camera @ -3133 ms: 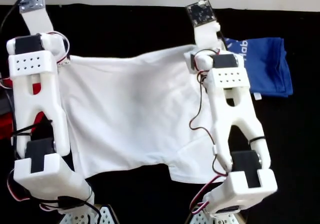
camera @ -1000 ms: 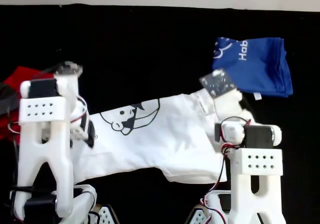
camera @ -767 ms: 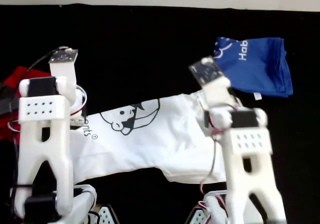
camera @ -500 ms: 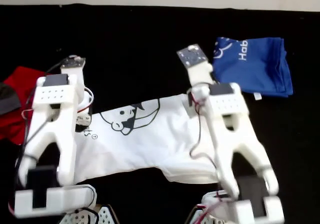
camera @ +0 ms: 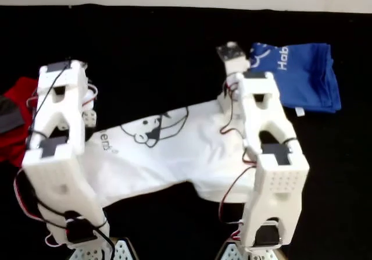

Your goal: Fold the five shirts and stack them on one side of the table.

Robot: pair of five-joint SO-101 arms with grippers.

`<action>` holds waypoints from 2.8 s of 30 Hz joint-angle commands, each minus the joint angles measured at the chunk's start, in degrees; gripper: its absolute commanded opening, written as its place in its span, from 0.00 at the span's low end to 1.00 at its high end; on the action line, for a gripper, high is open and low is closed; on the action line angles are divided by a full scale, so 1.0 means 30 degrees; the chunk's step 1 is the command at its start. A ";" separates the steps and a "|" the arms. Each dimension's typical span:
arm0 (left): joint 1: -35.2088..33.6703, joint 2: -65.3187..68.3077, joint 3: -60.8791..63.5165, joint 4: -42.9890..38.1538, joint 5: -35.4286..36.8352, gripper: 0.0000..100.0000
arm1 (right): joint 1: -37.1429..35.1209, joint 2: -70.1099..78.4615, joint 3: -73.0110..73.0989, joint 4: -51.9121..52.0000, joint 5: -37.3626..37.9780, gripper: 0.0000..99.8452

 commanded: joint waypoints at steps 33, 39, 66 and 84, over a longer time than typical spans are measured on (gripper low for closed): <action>-1.5077 0.3004 -1.0183 -0.0996 -0.4220 0.01 | -0.2505 -1.5429 0.2769 1.0037 -0.0205 0.05; -1.4960 0.0190 -1.0183 0.2549 -0.4366 0.01 | -0.2447 -2.0762 1.1297 0.5875 -0.0117 0.05; 0.0659 -2.1289 2.4659 -0.4103 -0.4659 0.01 | -0.1011 -2.2755 2.4132 -0.1275 0.1524 0.05; 0.0630 -0.8601 1.6073 -0.4630 -0.2198 0.01 | -0.1070 -1.4755 1.8857 -0.4938 0.1407 0.05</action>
